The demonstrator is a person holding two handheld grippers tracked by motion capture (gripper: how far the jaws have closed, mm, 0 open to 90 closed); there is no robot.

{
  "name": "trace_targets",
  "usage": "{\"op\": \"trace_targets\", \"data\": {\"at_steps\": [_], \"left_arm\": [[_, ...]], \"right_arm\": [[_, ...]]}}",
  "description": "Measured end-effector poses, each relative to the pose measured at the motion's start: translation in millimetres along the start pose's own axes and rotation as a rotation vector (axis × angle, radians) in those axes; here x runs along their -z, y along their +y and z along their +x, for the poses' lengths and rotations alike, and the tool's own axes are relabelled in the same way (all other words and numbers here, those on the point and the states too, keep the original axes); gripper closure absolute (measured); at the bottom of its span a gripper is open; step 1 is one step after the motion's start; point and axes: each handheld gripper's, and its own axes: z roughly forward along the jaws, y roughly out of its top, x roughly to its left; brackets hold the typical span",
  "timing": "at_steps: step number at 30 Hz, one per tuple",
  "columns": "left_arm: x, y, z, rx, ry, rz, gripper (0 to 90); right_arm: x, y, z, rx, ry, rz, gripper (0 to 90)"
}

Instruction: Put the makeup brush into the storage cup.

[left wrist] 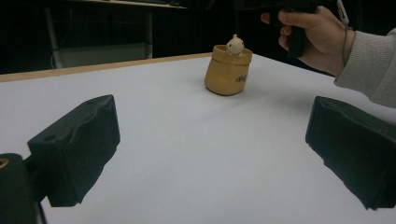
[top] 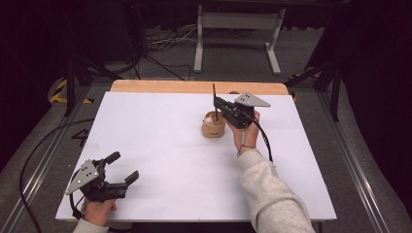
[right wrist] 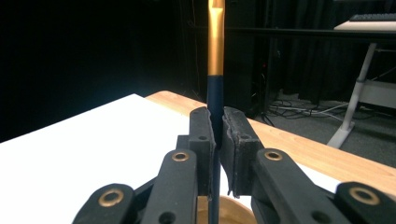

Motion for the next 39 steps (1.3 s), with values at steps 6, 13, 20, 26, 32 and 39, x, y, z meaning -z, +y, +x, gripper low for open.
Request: {"op": "trace_targets", "data": {"at_steps": [6,13,20,26,32,39], "left_arm": [[-0.2,0.2,-0.3,-0.001,0.0,0.0,3.9],[-0.7,0.2,-0.2,0.0,-0.001,0.0,3.9],[-0.7,0.3,-0.3,0.0,-0.003,0.0,3.9],[0.6,0.2,-0.5,0.001,-0.001,0.0,3.9],[0.6,0.2,-0.7,0.001,0.0,0.0,3.9],[-0.2,0.3,-0.5,0.001,-0.002,0.0,3.9]], "right_arm": [[-0.8,-4.7,-1.1,0.001,-0.006,0.016,82.8],[-2.2,-7.3,-1.1,-0.002,-0.009,0.031,82.8],[-2.9,-11.9,0.2,0.0,-0.013,0.049,82.8],[-4.0,-17.0,0.8,-0.003,-0.019,0.07,82.8],[-4.8,-21.4,3.2,-0.005,-0.02,0.085,82.6],[0.0,-21.0,1.3,-0.042,-0.017,0.088,74.3]]}}
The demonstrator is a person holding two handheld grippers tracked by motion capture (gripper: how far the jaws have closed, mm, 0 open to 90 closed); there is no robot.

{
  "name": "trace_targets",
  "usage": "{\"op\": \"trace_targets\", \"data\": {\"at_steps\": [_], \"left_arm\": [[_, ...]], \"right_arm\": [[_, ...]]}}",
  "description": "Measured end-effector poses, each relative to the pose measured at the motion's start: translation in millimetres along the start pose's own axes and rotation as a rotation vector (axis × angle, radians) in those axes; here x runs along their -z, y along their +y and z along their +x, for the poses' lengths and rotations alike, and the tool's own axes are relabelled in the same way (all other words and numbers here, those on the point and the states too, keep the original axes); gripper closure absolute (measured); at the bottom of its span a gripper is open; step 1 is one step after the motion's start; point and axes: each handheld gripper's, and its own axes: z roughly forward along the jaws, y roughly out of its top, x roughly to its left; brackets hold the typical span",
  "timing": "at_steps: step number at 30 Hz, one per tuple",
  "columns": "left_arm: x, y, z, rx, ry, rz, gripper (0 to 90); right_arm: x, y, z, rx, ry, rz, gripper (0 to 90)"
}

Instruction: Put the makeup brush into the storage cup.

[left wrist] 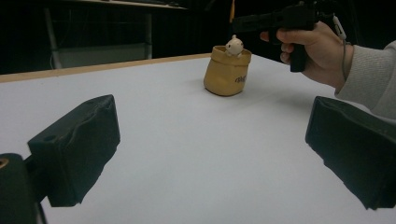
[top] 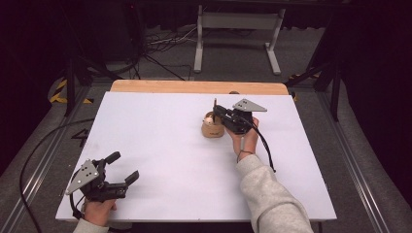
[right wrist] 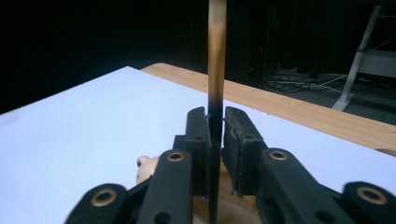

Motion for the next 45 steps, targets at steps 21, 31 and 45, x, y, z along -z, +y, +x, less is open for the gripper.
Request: {"op": "trace_targets", "data": {"at_steps": [21,31,45], "left_arm": [[0.6,0.2,-0.8,0.0,-0.002,0.001,3.9],[3.0,0.2,-2.1,-0.005,0.0,0.001,3.8],[3.0,0.5,-1.4,-0.006,0.0,0.005,3.8]], "right_arm": [[42.3,26.3,11.2,0.079,0.031,-0.023,13.8],[77.0,34.3,15.2,0.119,0.088,-0.043,1.9],[117.6,25.2,6.5,0.172,0.151,-0.039,0.0]]}}
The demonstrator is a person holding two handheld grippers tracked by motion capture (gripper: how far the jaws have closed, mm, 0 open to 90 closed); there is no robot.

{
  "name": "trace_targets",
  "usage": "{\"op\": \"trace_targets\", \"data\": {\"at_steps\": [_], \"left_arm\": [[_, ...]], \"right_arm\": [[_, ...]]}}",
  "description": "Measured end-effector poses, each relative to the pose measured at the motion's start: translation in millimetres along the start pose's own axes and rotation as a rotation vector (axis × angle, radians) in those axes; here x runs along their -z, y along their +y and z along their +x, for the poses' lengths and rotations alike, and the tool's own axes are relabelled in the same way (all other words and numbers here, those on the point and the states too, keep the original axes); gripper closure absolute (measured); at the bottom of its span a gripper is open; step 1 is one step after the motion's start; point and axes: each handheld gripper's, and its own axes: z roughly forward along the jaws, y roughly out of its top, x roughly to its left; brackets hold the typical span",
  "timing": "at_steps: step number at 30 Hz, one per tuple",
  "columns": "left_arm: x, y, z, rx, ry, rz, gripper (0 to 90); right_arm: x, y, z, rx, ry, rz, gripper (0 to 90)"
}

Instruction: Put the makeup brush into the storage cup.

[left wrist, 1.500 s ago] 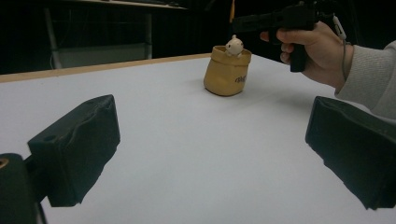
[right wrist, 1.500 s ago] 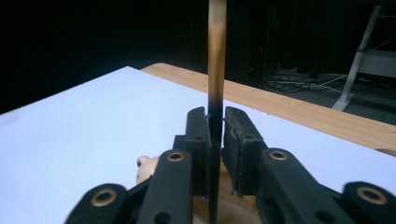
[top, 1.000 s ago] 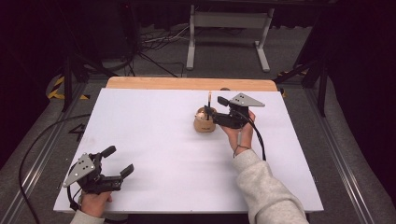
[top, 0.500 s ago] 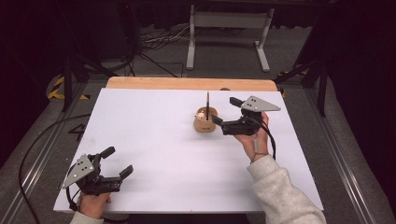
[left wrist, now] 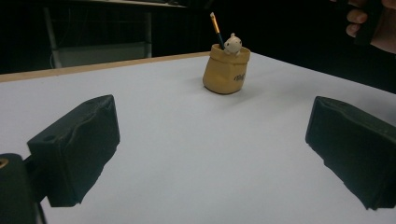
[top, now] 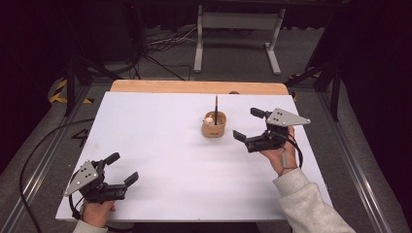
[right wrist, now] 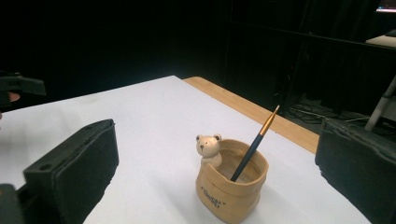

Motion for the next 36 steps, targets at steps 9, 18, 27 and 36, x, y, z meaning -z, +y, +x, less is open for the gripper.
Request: {"op": "trace_targets", "data": {"at_steps": [9,18,27,36], "left_arm": [[-0.3,0.2,0.6,0.002,-0.004,0.0,3.8],[-0.8,0.9,0.3,0.0,-0.012,0.001,3.8],[0.0,3.6,1.0,-0.01,-0.053,0.002,3.8],[-1.1,4.5,0.8,-0.015,-0.074,0.008,3.7]], "right_arm": [[27.6,-15.5,-4.1,-0.001,0.023,-0.047,0.0],[38.2,-30.2,-1.4,0.013,0.046,-0.018,0.0],[49.0,-46.7,2.1,0.014,0.033,-0.033,0.0],[53.6,-64.1,6.4,-0.002,0.028,-0.043,0.0]]}}
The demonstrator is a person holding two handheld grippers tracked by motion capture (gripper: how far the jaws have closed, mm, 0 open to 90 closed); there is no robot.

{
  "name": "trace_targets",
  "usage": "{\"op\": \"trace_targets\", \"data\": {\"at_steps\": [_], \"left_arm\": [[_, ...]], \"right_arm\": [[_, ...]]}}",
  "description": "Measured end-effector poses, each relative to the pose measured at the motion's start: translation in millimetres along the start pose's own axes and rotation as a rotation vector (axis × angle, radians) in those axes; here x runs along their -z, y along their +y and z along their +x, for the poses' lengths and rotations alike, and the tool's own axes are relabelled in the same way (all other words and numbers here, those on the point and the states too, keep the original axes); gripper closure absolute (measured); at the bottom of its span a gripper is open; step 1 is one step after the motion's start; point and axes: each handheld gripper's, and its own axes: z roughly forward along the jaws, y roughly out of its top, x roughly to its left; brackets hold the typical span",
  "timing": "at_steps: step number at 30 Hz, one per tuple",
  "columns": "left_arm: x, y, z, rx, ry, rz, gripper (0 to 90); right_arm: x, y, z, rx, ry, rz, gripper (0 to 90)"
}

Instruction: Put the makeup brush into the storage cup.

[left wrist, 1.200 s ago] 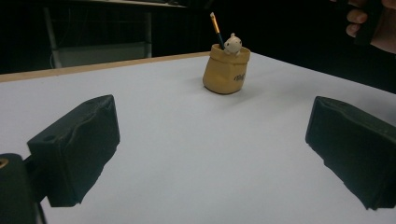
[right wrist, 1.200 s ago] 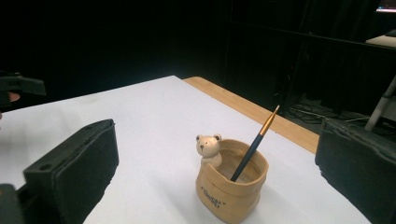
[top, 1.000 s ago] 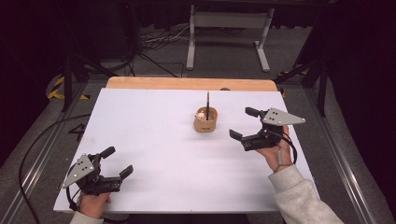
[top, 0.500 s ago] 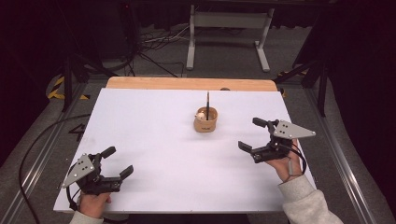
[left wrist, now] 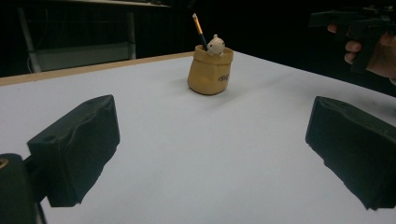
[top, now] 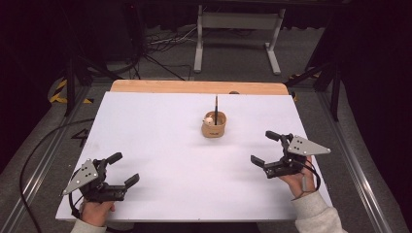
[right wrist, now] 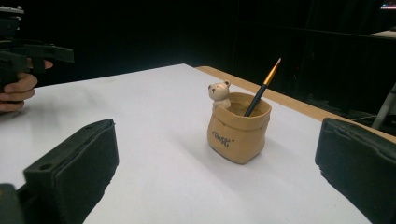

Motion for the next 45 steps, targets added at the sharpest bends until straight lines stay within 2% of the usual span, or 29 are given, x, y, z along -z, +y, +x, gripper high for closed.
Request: {"op": "trace_targets", "data": {"at_steps": [5,8,11,17,25,27,30,33,35,37,40,45], "left_arm": [[0.2,0.4,1.2,0.008,-0.005,-0.002,3.7],[0.9,0.9,2.3,0.01,-0.011,0.0,3.7],[0.5,1.0,2.5,0.013,-0.014,-0.001,3.7],[0.4,0.8,2.7,0.017,-0.017,0.0,3.7],[0.0,0.7,3.2,0.016,-0.019,0.003,3.7],[-0.3,0.5,3.2,0.018,-0.019,0.002,3.6],[-0.3,0.5,3.9,0.027,-0.026,0.0,3.6],[-0.1,0.1,5.9,0.042,-0.029,-0.006,3.6],[0.4,0.0,6.9,0.052,-0.029,-0.005,3.5],[0.4,-0.4,8.0,0.057,-0.031,-0.008,3.5],[-0.1,-0.9,8.6,0.057,-0.026,-0.003,3.5],[-2.3,-2.2,8.4,0.044,-0.012,0.018,3.5]], "right_arm": [[2.2,-9.1,2.2,-0.018,0.0,0.001,0.0],[4.0,-14.9,4.7,-0.011,-0.018,-0.008,0.0],[3.4,-20.6,6.6,-0.022,-0.018,0.01,0.0],[4.0,-31.9,10.7,-0.045,-0.017,-0.003,0.0],[5.1,-40.4,14.6,-0.047,-0.018,0.009,0.0],[4.3,-43.7,15.1,-0.061,-0.009,-0.004,0.0],[3.7,-46.7,16.0,-0.068,-0.023,-0.001,0.0],[2.3,-50.0,16.0,-0.073,-0.04,0.009,0.0],[1.2,-50.6,16.0,-0.08,-0.035,0.007,0.0],[-0.6,-51.8,17.0,-0.074,-0.047,0.026,0.0],[-3.2,-53.9,17.0,-0.071,-0.049,0.057,0.0],[-2.8,-54.1,15.5,-0.078,-0.068,0.056,0.0]]}}
